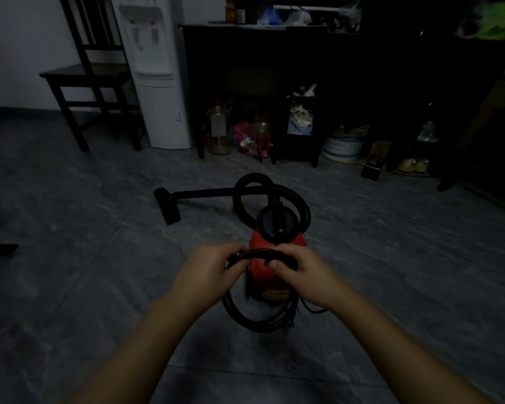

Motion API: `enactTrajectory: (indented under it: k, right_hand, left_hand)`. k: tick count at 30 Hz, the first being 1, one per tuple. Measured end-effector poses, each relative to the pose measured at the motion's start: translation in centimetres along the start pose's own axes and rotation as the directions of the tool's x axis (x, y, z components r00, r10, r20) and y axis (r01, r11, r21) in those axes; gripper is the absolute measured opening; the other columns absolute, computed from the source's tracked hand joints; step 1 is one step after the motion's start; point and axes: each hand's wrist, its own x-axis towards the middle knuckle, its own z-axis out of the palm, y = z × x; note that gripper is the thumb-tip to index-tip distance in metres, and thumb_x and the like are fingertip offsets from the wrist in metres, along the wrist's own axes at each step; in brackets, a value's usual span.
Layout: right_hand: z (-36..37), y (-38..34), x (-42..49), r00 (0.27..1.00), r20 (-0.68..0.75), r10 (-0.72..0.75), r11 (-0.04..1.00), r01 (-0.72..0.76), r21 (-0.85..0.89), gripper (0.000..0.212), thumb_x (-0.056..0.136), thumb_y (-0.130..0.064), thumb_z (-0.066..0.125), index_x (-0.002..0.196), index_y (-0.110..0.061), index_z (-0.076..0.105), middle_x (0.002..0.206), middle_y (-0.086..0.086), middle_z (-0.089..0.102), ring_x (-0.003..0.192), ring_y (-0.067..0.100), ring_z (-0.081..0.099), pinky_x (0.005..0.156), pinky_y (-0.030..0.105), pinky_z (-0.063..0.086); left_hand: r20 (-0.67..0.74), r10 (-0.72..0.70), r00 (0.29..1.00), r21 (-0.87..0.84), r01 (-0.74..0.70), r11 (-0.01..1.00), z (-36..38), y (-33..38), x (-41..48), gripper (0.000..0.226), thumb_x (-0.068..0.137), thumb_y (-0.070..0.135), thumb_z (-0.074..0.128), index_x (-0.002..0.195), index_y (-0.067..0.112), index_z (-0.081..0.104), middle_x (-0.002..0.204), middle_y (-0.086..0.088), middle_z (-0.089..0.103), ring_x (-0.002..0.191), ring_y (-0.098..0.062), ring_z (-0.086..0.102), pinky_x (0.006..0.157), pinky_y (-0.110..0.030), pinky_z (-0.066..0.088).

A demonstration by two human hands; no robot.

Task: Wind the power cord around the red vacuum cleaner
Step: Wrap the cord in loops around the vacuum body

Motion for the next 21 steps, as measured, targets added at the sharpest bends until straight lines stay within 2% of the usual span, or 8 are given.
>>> enactTrajectory:
  k: [4,8,11,16,21]
  right_hand:
    - [-0.6,-0.2,0.3,0.997,-0.08,0.023,0.987,-0.01,0.157,0.009,0.094,-0.031,0.064,0.1,-0.032,0.071,0.096,0.003,0.073,0.095,0.024,0.07,0.09,0.049,0.057]
    - [-1.0,-0.6,0.4,0.993,-0.113,0.035,0.975,-0.01,0.221,0.014,0.096,-0.034,0.058,0.1,-0.033,0.071,0.098,0.002,0.073,0.097,0.026,0.07,0.093,0.053,0.056]
    - [-0.9,-0.9,0.4,0.99,-0.141,0.029,0.981,-0.001,0.195,0.017,0.096,-0.035,0.054,0.097,-0.031,0.071,0.093,0.002,0.072,0.094,0.029,0.069,0.09,0.054,0.056]
    - [-1.3,-1.2,0.2,0.993,-0.114,0.021,0.989,-0.004,0.15,0.017,0.1,-0.026,0.053,0.098,-0.026,0.071,0.095,0.02,0.068,0.093,0.042,0.064,0.087,0.06,0.052]
    - [-1.1,-1.7,0.0,0.999,-0.041,0.008,0.998,-0.005,0.064,0.016,0.099,-0.03,0.055,0.098,-0.034,0.07,0.094,0.003,0.072,0.093,0.023,0.069,0.089,0.052,0.055]
  left_hand:
    - [-0.066,-0.131,0.989,-0.304,0.106,0.947,-0.2,0.8,0.2,0.018,0.091,0.022,0.068,0.084,0.039,0.07,0.073,0.007,0.072,0.047,-0.014,0.069,0.05,-0.034,0.059]
    - [-0.133,-0.265,0.955,-0.458,0.178,0.871,-0.6,1.5,0.7,0.009,0.09,0.018,0.071,0.083,0.024,0.072,0.07,-0.001,0.069,0.039,-0.025,0.064,0.045,-0.038,0.054]
    - [-0.1,-0.26,0.96,-0.48,0.183,0.858,-0.9,2.0,0.8,0.006,0.089,0.017,0.071,0.083,0.018,0.072,0.066,-0.006,0.066,0.038,-0.028,0.062,0.043,-0.035,0.052]
    - [0.033,-0.225,0.974,-0.499,0.211,0.84,-1.3,2.5,0.7,0.01,0.087,0.024,0.074,0.084,0.015,0.071,0.06,-0.01,0.067,0.046,-0.035,0.066,0.045,-0.033,0.055]
    - [0.123,-0.185,0.975,-0.449,0.221,0.866,-0.8,2.9,0.2,0.016,0.09,0.028,0.07,0.076,0.019,0.069,0.054,-0.007,0.063,0.045,-0.03,0.064,0.048,-0.04,0.055]
